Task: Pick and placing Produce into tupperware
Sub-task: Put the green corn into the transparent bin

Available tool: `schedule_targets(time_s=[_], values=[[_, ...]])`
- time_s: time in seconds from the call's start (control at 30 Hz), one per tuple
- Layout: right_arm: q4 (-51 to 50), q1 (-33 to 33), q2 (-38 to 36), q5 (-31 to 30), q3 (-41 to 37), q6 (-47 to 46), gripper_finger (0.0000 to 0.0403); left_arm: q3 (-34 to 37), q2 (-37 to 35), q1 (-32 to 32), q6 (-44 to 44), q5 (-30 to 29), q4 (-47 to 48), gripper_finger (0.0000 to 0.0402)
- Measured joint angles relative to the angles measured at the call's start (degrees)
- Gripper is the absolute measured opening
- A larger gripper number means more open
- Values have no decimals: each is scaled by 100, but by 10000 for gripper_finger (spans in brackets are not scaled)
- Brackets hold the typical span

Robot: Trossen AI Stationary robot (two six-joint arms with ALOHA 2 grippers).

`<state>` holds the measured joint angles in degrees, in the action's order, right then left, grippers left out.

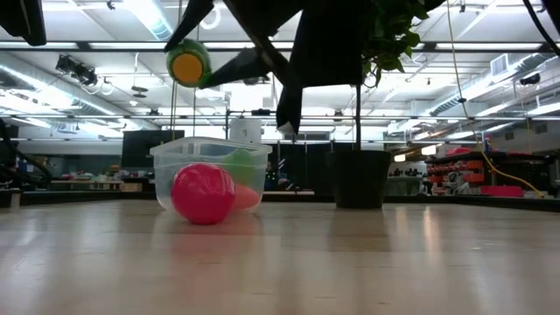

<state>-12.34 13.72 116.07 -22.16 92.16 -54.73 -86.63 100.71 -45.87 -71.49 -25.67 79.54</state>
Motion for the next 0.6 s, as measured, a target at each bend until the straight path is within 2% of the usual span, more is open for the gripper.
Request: schedule_targets(time_s=[0.2,0.6], values=[[311,-114,0,-362,0,1625,251,0,-1,-2,-14,2,-1,162],[337,-137,193,-1090,-4,2836,251,0,-1,0,1,2,6,162]])
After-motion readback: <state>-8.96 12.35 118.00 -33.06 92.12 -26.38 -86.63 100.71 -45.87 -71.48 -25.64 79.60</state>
